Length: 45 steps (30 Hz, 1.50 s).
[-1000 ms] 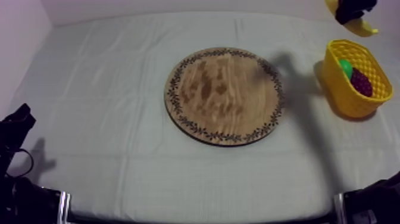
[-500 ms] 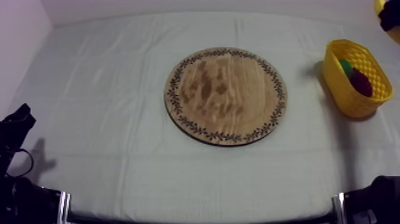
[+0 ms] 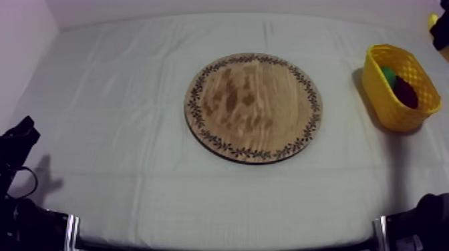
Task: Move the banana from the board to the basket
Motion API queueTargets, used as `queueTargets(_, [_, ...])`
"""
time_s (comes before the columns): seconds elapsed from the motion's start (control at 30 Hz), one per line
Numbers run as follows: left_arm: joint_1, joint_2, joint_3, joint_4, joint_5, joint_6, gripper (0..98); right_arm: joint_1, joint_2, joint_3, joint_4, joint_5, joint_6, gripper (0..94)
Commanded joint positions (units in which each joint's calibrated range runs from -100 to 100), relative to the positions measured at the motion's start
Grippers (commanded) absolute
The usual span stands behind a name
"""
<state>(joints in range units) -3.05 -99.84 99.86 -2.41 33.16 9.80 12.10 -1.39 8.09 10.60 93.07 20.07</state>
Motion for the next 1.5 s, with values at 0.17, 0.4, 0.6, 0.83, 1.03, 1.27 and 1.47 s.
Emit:
queueTargets(0.17, [0.0,0.0,0.0,-0.01,0.0,0.0,0.1,0.3,4.6,6.3,-1.0,-1.8,-0.3,26.5])
queueTargets(0.4, [0.0,0.0,0.0,-0.01,0.0,0.0,0.1,-0.6,7.7,11.9,-1.2,-6.1,-1.1,27.1])
queueTargets(0.6, [0.0,0.0,0.0,-0.01,0.0,0.0,0.1,-1.2,11.0,13.4,-1.5,-9.8,-1.6,29.5])
queueTargets(0.83, [0.0,0.0,0.0,-0.01,0.0,0.0,0.1,-1.3,15.2,13.7,-1.4,-14.2,-2.8,40.7])
queueTargets(1.03, [0.0,0.0,0.0,-0.01,0.0,0.0,0.1,-1.5,16.4,14.1,-1.2,-16.2,-3.4,66.2])
queueTargets(1.27, [0.0,0.0,0.0,-0.01,0.0,0.0,0.1,-1.6,16.2,14.1,-1.3,-16.2,-3.2,84.7])
queueTargets(1.47, [0.0,0.0,0.0,-0.01,0.0,0.0,0.1,-0.7,14.6,13.0,-1.8,-15.2,-2.5,84.4])
